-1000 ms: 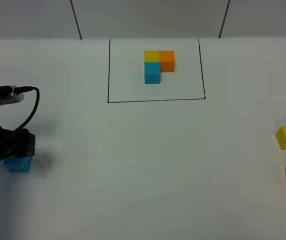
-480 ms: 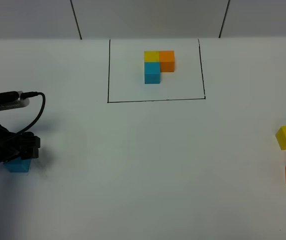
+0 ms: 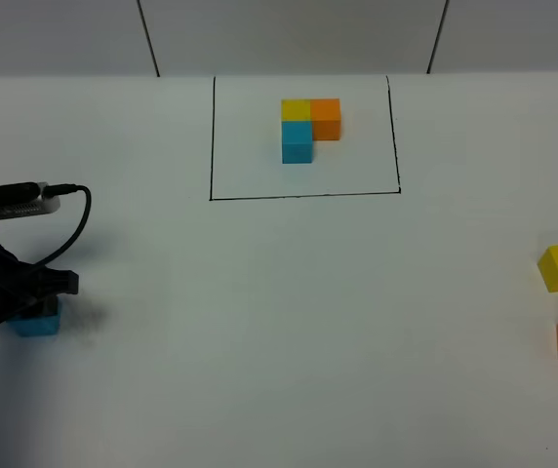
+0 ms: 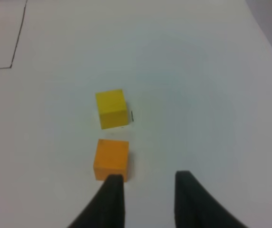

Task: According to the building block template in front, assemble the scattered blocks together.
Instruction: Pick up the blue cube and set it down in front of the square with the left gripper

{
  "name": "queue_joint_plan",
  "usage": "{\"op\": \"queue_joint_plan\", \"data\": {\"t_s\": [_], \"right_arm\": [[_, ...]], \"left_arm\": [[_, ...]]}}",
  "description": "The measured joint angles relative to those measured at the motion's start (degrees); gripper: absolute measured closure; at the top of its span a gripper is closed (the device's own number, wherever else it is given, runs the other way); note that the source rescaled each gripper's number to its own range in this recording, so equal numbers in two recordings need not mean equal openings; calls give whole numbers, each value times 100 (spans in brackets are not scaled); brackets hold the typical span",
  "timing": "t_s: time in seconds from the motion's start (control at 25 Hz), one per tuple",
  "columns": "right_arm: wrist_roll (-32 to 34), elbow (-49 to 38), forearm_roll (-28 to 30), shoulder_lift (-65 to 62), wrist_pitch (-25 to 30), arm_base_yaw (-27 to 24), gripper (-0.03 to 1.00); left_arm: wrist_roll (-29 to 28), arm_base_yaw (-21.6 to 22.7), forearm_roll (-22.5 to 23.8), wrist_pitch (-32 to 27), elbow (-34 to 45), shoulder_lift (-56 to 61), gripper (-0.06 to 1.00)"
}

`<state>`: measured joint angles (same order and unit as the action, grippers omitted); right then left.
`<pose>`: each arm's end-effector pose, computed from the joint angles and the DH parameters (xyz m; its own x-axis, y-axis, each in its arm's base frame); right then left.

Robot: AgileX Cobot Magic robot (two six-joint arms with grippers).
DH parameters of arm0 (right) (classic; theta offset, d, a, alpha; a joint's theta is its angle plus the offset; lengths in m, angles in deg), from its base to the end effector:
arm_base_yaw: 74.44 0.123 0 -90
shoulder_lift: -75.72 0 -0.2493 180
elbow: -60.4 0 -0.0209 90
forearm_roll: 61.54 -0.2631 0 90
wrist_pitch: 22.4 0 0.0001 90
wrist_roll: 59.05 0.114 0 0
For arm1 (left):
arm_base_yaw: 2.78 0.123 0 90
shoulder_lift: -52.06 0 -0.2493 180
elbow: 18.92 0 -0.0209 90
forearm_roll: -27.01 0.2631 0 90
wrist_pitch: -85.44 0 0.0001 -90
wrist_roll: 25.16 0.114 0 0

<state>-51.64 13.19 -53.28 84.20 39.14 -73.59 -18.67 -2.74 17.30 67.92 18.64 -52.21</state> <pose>0.0599 -0.0135 0.2739 -0.4469 0.0531 -0.8930 0.1250 0.9922 -0.0035 0.2810 -0.0056 0.0643 -0.9340 -0.0490 -0.3538 -0.0279 0.9975 -0.0647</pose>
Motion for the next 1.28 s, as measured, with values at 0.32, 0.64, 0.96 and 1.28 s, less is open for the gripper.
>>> {"op": "queue_joint_plan", "data": {"t_s": [0.32, 0.64, 0.96, 1.28], "right_arm": [[0, 0, 0, 0, 0, 0, 96], [0, 0, 0, 0, 0, 0, 96], [0, -5, 0, 0, 0, 0, 96], [0, -5, 0, 0, 0, 0, 96]], "left_arm": [[2400, -1249, -511, -851, -1042, 72, 93], [3276, -2909, -861, -2480, -3029, -358, 93], [3082, -4413, 505, -3292, -4166, -1270, 93], [2684, -4827, 1165, -2573, -4190, -1924, 93]]}}
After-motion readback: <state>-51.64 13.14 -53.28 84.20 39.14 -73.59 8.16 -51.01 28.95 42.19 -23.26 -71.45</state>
